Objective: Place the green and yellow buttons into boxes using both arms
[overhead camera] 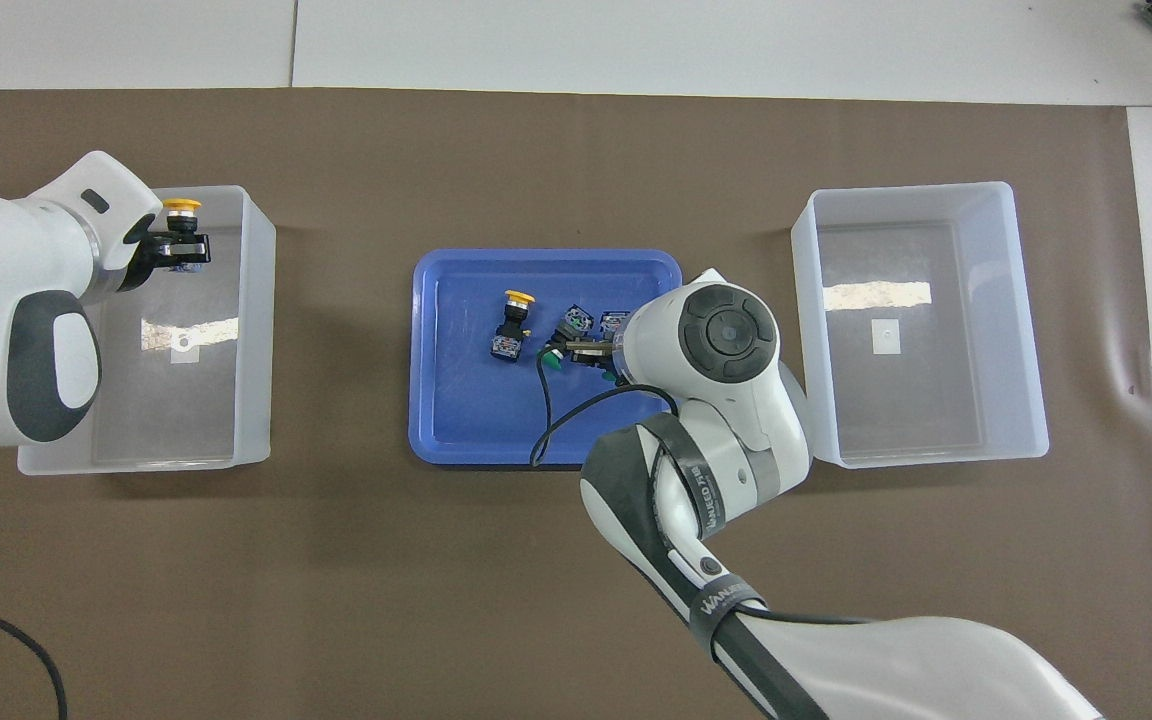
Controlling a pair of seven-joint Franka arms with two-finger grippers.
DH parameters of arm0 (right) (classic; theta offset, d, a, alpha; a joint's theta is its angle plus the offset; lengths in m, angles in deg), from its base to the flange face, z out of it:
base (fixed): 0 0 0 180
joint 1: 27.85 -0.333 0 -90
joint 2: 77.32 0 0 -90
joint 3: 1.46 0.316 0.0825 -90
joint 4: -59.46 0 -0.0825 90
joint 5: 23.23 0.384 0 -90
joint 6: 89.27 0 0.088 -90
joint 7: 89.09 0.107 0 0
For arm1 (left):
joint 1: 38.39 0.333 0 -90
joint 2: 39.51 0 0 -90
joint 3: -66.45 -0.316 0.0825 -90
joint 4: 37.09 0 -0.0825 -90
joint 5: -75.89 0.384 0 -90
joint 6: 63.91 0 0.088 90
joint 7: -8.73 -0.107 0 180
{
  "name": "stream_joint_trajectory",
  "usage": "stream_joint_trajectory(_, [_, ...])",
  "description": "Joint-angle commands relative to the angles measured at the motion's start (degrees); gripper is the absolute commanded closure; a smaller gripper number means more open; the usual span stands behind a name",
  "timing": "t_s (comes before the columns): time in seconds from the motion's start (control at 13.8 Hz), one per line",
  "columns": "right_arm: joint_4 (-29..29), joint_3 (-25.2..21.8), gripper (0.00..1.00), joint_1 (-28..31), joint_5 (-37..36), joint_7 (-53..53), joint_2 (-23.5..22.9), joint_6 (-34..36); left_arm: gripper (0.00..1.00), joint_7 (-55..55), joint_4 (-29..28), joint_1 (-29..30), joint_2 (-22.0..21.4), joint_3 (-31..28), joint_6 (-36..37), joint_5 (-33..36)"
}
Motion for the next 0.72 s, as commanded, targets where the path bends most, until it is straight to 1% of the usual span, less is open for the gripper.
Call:
stream_joint_trajectory(0.0, [-1.74, 0.24, 1.0, 6.44, -0.01, -2.89, 5.88, 7.55, 1.0, -4.49, 0.58, 2.01, 2.71, 0.65, -2.31, 0.8])
stream_joint_trajectory(0.14, [-1.4, 0.24, 1.0, 11.97, -0.63, -11.92, 6.51, 8.53, 1.0, -6.69, 0.58, 2.64, 4.74, 0.65, -4.07, 0.8])
stream_joint_trajectory(0.22, [-1.05, 0.24, 1.0, 15.48, -0.81, -17.53, 6.51, 8.54, 1.0, -7.92, 0.84, 2.9, 6.4, 0.65, -5.12, 0.8])
stream_joint_trajectory(0.36, [-0.61, 0.33, 1.0, 22.69, -0.81, -31.23, 6.43, 8.01, 1.0, -8.37, 0.76, 2.9, 9.57, 0.65, -9.07, 0.8])
stream_joint_trajectory(0.51, [0.97, 0.33, 1.0, 28.24, -0.81, -40.84, 5.99, 6.79, 0.98, -8.46, 0.84, 3.08, 10.81, 0.65, -10.4, 0.89])
stream_joint_trajectory(0.58, [2.11, 0.33, 1.0, 29.22, -0.81, -42.88, 5.72, 5.47, 0.7, -8.29, 1.02, 3.08, 10.81, 0.65, -10.23, 0.81])
stream_joint_trajectory(0.65, [3.25, 0.33, 1.0, 30.01, -0.81, -43.42, 5.37, 3.46, 0.45, -8.2, 1.8, 2.99, 10.9, 0.65, -9.71, 0.8])
